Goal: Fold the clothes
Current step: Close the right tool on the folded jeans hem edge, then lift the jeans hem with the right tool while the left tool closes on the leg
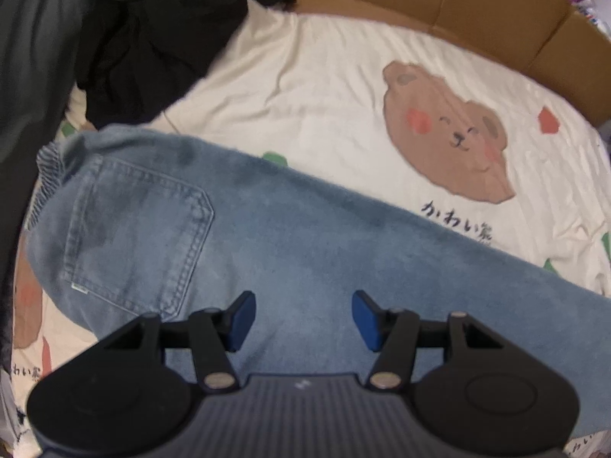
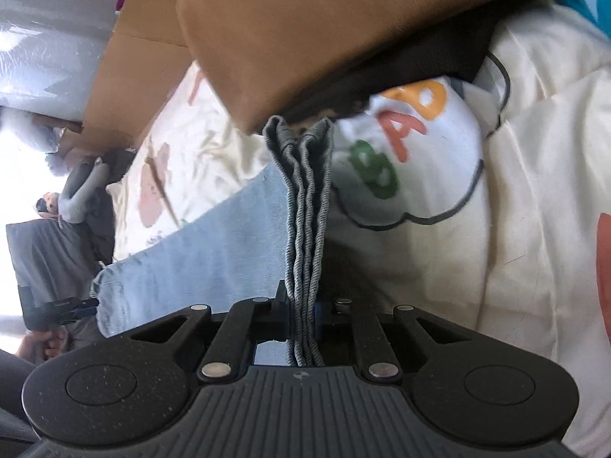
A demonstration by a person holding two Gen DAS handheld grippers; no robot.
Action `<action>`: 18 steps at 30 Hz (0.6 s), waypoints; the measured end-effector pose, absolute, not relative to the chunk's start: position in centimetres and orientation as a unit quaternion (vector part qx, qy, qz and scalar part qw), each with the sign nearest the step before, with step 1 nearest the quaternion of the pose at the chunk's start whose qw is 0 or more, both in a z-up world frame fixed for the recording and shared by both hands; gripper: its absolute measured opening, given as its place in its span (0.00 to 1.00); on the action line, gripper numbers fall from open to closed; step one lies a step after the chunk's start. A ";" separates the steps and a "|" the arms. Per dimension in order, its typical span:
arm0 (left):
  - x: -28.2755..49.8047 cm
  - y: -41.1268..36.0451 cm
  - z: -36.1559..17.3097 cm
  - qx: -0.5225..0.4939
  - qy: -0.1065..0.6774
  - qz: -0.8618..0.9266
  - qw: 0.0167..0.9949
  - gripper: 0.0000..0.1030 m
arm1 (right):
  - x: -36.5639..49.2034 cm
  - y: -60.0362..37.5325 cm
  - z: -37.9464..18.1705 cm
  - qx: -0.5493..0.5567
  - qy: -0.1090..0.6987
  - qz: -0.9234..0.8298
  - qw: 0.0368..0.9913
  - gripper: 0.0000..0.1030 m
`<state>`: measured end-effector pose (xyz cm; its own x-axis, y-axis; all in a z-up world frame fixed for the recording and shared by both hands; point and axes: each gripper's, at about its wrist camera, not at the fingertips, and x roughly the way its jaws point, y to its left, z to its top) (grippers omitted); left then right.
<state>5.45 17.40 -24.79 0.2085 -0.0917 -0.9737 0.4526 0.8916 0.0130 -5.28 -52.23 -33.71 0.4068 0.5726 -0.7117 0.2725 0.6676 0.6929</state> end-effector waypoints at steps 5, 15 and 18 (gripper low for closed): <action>4.6 17.5 -22.9 0.141 0.592 -0.191 0.771 0.57 | -4.7 -51.0 -29.1 0.389 0.529 0.113 0.746 0.09; 3.1 18.9 -21.4 0.135 0.586 -0.197 0.774 0.57 | -2.3 -47.1 -19.6 0.353 0.554 0.109 0.747 0.09; 2.8 19.7 -20.7 0.134 0.583 -0.193 0.778 0.57 | -1.5 -46.4 -16.7 0.342 0.554 0.111 0.751 0.09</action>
